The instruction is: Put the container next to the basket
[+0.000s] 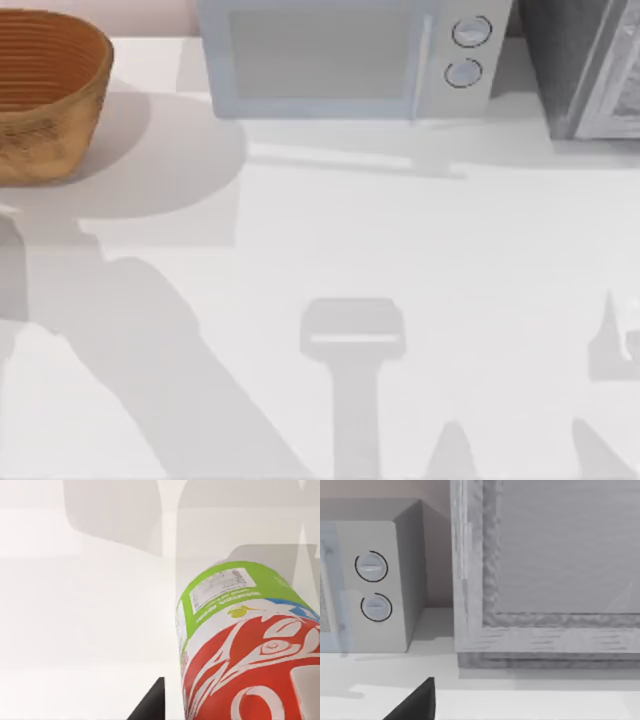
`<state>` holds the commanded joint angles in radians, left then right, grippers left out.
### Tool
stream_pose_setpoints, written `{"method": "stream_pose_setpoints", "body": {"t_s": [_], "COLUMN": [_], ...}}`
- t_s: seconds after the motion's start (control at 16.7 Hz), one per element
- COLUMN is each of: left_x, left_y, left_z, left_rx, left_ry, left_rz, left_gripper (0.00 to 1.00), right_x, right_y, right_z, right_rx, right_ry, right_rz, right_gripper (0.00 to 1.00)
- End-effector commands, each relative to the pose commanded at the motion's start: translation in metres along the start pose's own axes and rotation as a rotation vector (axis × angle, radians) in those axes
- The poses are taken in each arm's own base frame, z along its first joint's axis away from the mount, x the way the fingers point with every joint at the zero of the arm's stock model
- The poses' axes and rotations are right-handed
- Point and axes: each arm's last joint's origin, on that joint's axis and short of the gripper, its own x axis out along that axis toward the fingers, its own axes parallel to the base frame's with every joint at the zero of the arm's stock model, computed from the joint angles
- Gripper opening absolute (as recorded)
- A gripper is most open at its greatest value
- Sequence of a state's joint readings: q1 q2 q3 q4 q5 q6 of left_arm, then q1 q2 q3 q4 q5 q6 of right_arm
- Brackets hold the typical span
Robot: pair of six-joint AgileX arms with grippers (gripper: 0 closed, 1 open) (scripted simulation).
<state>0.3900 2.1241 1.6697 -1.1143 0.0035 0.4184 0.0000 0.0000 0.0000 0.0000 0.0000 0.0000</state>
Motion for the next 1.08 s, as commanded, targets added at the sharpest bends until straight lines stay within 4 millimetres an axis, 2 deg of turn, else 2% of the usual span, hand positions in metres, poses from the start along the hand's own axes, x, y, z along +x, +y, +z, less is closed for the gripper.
{"method": "stream_pose_setpoints", "body": {"t_s": [0.06, 0.12, 0.66, 1.08], "left_x": [0.0, 0.0, 0.0, -0.039], "left_y": [0.0, 0.0, 0.0, 0.0], "left_z": [0.0, 0.0, -0.001, -0.001], "left_rx": [0.0, 0.0, 0.004, 0.003], "left_ry": [0.0, 0.0, 0.005, 0.005], "left_rz": [0.0, 0.0, -0.002, -0.002], "left_gripper": [0.98, 1.0, 1.0, 1.0], "right_x": [0.0, 0.0, 0.0, 0.0], "right_y": [0.0, 0.0, 0.0, 0.0], "right_z": [0.0, 0.0, 0.0, 0.0], "right_rx": [0.0, 0.0, 0.0, 0.0], "right_ry": [0.0, 0.0, 0.0, 0.0], "right_rz": [0.0, 0.0, 0.0, 0.0], "right_gripper": [1.0, 1.0, 1.0, 1.0]}}
